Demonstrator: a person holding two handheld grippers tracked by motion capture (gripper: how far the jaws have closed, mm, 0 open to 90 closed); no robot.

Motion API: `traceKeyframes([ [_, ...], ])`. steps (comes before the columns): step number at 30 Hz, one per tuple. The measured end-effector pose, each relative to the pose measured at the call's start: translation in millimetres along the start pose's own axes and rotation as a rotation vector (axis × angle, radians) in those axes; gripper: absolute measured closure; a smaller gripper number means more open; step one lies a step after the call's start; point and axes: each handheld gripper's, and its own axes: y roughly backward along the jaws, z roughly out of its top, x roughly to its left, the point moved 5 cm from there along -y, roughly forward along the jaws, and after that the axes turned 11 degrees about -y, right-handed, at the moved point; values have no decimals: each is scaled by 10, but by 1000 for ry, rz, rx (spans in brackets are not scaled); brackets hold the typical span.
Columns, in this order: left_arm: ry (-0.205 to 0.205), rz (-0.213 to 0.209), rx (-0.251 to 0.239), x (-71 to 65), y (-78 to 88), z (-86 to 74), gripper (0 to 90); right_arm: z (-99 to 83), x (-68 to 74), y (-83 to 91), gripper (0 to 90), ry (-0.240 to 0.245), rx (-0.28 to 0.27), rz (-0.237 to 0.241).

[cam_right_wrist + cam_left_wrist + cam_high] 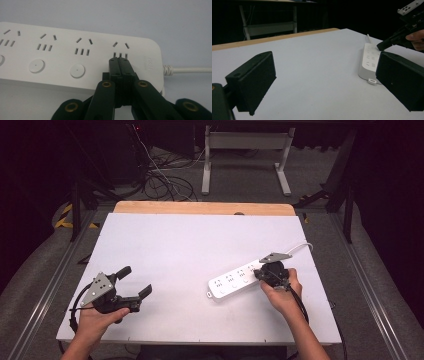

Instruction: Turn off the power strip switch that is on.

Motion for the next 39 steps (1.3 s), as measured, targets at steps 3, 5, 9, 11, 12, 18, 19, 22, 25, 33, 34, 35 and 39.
traceKeyframes([
  [3,6,2,-4,-1,-1,4,30,-1,1,-1,900,0,-4,-1],
  [5,0,2,-1,7,0,2,30,0,0,0,900,-1,-3,-1],
  [9,2,1,-1,8,1,1,30,2,2,0,900,2,-2,1],
  [11,1,0,0,8,-2,-1,31,3,7,1,900,14,-1,-4],
  [12,1,0,0,8,-4,-3,31,2,10,1,900,19,-2,-4],
  [18,3,-1,2,6,-6,-6,31,14,15,16,900,18,-14,-6],
  [19,2,-2,2,6,-6,-6,31,14,15,16,900,18,-14,-6],
  [22,2,0,1,7,-6,-6,31,11,15,13,900,16,-18,-6],
  [25,1,-2,1,4,-6,-5,31,8,9,14,900,11,-18,-5],
  [33,4,-1,-1,10,-7,-6,31,9,10,14,900,10,-19,-3],
  [34,8,-2,-1,7,-8,-6,31,9,9,16,900,14,-19,-3],
  [35,10,-1,-3,9,-9,-5,31,9,9,16,900,14,-21,-2],
  [39,12,2,-2,18,-6,-6,31,12,-5,18,900,8,-44,11],
])
